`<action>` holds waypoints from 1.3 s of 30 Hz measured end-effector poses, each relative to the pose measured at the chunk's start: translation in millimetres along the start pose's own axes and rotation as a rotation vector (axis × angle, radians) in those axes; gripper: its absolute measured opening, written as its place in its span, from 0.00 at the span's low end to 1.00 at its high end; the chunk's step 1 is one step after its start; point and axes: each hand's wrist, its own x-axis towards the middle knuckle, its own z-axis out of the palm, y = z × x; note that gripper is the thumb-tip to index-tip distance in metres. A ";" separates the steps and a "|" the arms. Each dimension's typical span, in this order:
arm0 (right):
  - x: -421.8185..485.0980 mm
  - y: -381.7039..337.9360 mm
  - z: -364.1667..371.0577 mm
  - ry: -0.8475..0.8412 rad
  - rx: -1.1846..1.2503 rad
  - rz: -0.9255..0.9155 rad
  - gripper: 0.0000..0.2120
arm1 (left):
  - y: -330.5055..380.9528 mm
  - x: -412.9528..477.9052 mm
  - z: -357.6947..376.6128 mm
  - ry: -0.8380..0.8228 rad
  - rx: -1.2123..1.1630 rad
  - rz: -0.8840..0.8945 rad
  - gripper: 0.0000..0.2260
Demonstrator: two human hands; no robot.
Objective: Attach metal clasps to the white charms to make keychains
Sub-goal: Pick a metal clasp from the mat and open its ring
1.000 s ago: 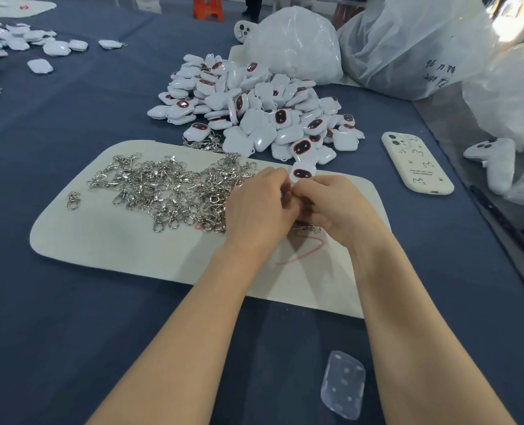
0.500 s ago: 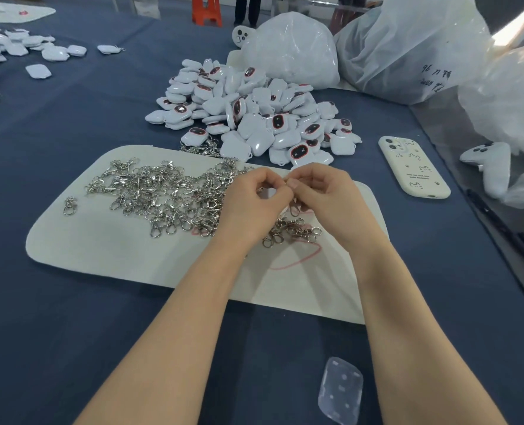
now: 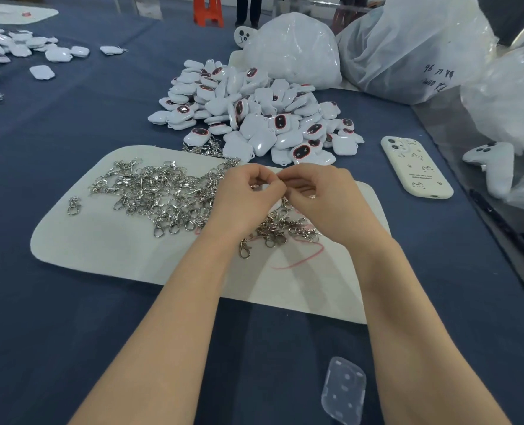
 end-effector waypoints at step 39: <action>1.0 7.2 11.4 0.088 0.501 0.485 0.08 | -7.7 -12.1 18.1 0.121 0.651 0.391 0.02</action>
